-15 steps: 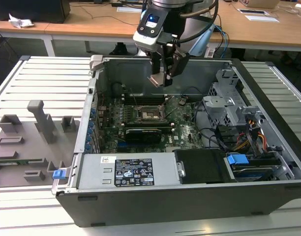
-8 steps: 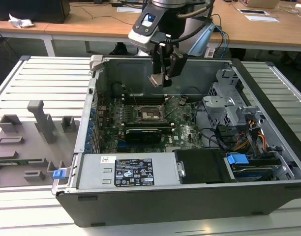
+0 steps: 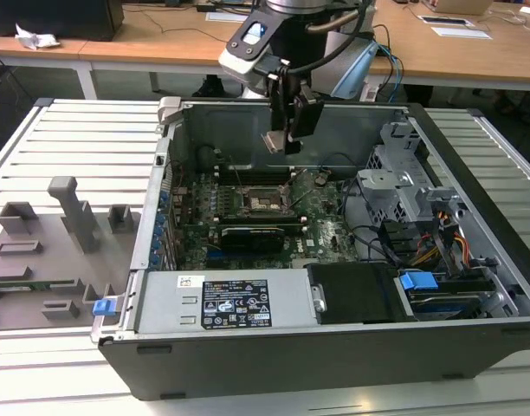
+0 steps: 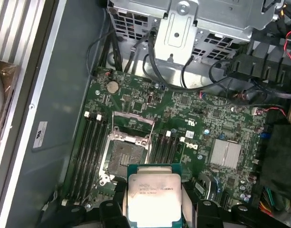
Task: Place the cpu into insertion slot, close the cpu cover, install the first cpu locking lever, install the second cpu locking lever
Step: 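Place the cpu into insertion slot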
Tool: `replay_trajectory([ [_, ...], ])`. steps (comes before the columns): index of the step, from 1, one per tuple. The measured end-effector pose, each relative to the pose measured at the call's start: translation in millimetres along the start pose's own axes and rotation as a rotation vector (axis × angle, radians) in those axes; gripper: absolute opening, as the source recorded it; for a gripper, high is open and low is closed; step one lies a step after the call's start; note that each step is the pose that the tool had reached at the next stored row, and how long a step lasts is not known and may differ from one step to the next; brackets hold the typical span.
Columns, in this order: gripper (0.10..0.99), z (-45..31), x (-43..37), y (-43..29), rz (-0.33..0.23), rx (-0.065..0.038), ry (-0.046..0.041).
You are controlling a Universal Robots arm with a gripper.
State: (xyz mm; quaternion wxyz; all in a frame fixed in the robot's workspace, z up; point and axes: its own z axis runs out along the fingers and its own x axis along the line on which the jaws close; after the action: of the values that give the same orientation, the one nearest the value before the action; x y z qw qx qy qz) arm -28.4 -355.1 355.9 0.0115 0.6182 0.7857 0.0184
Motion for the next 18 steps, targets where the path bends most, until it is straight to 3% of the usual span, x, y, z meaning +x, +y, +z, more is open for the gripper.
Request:
replay_trajectory([
  [1,0.537,2.6,0.3,-0.1,0.009,-0.001,-0.0076],
  [4,0.537,5.8,0.3,-0.4,0.041,-0.001,-0.0107],
  [8,0.537,15.6,0.3,-0.9,0.152,-0.001,-0.0157],
  [11,0.537,24.1,4.1,-7.6,0.162,-0.007,-0.0172],
  [15,0.537,38.8,5.0,-8.8,0.216,-0.007,-0.0198],
  [18,0.537,49.7,5.7,-11.5,0.208,-0.007,-0.0197],
])
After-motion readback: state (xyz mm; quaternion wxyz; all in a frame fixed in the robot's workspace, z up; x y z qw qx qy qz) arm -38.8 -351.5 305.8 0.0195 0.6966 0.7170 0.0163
